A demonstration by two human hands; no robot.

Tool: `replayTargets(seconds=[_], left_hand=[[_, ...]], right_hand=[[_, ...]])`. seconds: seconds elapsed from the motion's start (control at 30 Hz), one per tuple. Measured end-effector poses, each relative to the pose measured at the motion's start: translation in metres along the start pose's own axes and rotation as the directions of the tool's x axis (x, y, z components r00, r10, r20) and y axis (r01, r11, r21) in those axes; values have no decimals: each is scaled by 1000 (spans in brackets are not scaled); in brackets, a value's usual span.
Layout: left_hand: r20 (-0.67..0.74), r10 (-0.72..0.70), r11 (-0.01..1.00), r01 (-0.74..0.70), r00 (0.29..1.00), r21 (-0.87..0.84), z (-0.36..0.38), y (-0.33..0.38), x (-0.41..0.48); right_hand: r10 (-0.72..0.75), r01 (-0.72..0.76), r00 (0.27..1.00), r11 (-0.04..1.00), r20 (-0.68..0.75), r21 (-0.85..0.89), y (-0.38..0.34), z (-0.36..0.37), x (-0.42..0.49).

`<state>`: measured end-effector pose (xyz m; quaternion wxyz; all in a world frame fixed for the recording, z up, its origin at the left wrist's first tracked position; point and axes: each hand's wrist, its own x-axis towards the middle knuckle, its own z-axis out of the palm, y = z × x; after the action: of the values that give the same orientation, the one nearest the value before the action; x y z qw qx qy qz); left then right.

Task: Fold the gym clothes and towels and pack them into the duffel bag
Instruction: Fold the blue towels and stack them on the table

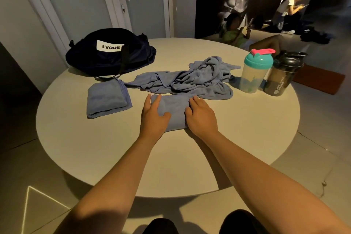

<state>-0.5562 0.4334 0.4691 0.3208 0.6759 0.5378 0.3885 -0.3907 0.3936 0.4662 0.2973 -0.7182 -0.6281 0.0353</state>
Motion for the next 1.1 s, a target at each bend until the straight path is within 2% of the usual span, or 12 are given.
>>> replayTargets(seconds=[0.13, 0.33, 0.6, 0.8, 0.93, 1.03, 1.1], left_hand=[[-37, -1, 1000, 2, 999, 22, 1, 0, -1], [-74, -69, 962, 86, 995, 258, 3, 1, -5], [-60, -21, 1000, 20, 998, -10, -15, 6, -32], [-28, -25, 1000, 25, 999, -8, -40, -1, -55], [-4, 14, 992, -13, 1000, 129, -59, 2, -59], [-145, 11, 952, 34, 989, 304, -77, 8, -72], [-206, -39, 937, 107, 978, 333, -85, 8, -89]], right_hand=[[15, -16, 999, 999, -31, -40, -1, -1, -3], [34, -37, 999, 996, -31, -84, -2, -2, -10], [110, -110, 994, 994, 12, -19, -17, -15, -35], [160, -153, 980, 986, 122, -67, -49, -24, -69], [195, -174, 948, 979, 253, -102, -77, -39, -80], [170, -108, 953, 964, 250, -244, -85, -48, -78], [113, -51, 971, 960, 211, -277, -79, -47, -73]])
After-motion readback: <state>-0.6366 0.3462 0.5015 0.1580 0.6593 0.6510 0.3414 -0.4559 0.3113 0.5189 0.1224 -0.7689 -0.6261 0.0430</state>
